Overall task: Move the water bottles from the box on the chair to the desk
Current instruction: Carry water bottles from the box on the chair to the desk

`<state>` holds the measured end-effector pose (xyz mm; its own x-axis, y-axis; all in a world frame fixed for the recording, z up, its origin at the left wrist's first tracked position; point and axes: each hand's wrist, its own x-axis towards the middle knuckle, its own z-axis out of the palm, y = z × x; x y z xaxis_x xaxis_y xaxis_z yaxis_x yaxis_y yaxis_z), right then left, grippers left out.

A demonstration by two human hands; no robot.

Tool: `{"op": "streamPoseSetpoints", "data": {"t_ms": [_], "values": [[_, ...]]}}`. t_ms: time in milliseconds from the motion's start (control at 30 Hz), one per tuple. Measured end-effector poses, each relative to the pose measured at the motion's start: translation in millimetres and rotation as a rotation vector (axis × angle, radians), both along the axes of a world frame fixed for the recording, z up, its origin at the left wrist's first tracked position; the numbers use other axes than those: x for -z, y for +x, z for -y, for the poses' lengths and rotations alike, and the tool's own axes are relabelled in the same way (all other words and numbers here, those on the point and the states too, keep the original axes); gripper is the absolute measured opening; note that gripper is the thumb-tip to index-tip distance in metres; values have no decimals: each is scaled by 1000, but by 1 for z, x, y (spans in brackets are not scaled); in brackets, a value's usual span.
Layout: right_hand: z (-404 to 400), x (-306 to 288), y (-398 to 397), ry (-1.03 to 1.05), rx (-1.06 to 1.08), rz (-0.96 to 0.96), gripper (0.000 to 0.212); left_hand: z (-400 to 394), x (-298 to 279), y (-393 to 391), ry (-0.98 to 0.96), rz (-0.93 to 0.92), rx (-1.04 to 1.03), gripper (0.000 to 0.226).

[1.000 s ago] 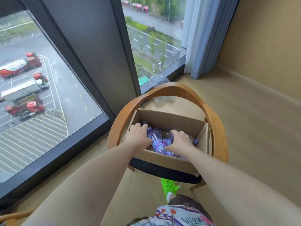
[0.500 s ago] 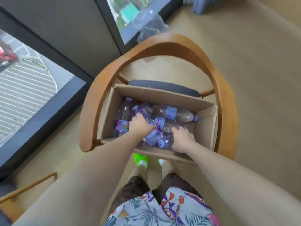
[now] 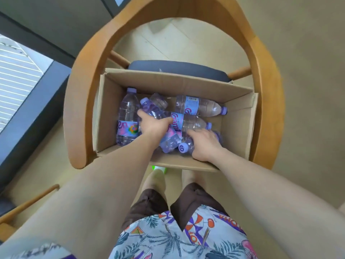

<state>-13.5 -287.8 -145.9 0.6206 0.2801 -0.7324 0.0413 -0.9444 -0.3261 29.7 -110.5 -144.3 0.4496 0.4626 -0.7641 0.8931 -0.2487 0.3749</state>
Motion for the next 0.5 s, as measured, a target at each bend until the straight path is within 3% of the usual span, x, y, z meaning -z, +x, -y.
{"op": "streamPoseSetpoints", "data": {"t_ms": [133, 300, 500], "values": [[1, -18, -2, 114, 254, 57, 36, -7, -26, 12, -166, 14, 7, 91], [-8, -58, 17, 191, 453, 50, 65, -21, -80, 25, -330, 89, 7, 68], [-35, -134, 73, 517, 637, 124, 66, -55, -167, 36, -446, 178, -44, 63]]}}
